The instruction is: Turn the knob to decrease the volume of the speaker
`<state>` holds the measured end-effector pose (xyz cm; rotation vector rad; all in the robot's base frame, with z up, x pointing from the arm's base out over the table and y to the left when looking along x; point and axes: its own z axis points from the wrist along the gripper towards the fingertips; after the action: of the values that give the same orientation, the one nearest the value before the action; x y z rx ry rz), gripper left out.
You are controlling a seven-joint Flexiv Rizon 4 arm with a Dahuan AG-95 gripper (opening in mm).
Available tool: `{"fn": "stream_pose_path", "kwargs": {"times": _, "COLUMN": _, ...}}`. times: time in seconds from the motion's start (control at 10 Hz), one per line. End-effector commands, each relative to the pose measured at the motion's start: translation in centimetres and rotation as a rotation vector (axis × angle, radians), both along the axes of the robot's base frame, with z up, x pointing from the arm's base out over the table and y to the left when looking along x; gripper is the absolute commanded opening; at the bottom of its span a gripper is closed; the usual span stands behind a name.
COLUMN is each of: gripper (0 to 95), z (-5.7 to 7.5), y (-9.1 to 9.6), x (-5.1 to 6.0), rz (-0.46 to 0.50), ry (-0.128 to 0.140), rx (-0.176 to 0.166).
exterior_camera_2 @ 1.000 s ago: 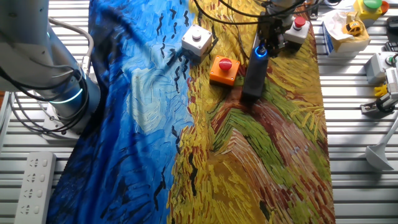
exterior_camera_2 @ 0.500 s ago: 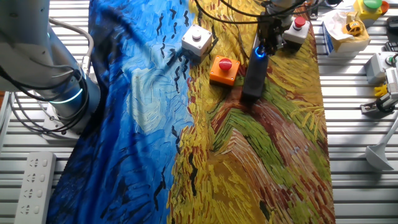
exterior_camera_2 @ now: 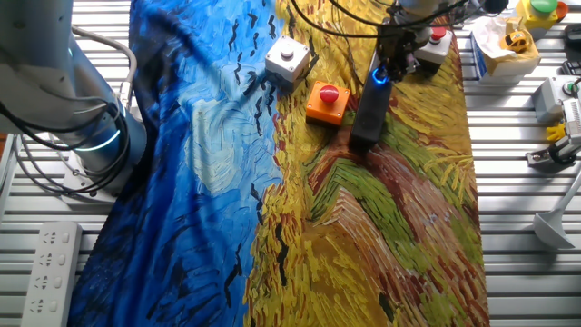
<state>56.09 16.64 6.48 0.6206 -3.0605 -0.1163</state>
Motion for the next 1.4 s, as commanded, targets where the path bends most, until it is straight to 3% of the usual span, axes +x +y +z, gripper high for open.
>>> {"fn": "stream_pose_path", "kwargs": {"times": 0.1, "gripper": 0.0, "z": -0.04, "y": -0.01, "x": -0.11, "rz": 0.078, "ry": -0.002, "rx": 0.003}}
{"fn": "stream_pose_path", "kwargs": {"times": 0.9, "gripper": 0.0, "z": -0.15, "y": 0.05, "x": -0.26, "rz": 0.54, "ry": -0.032, "rx": 0.014}}
{"fn": "stream_pose_path", "kwargs": {"times": 1.2, "gripper": 0.0, "z": -0.13, "y": 0.04, "x": -0.27, "rz": 0.57, "ry": -0.038, "rx": 0.022}}
{"fn": "stream_pose_path", "kwargs": {"times": 1.3, "gripper": 38.0, "z": -0.13, "y": 0.06, "x": -0.26, "rz": 0.549, "ry": -0.049, "rx": 0.037}}
{"fn": "stream_pose_path", "kwargs": {"times": 1.4, "gripper": 57.0, "z": -0.12, "y": 0.06, "x": -0.26, "rz": 0.524, "ry": -0.054, "rx": 0.051}}
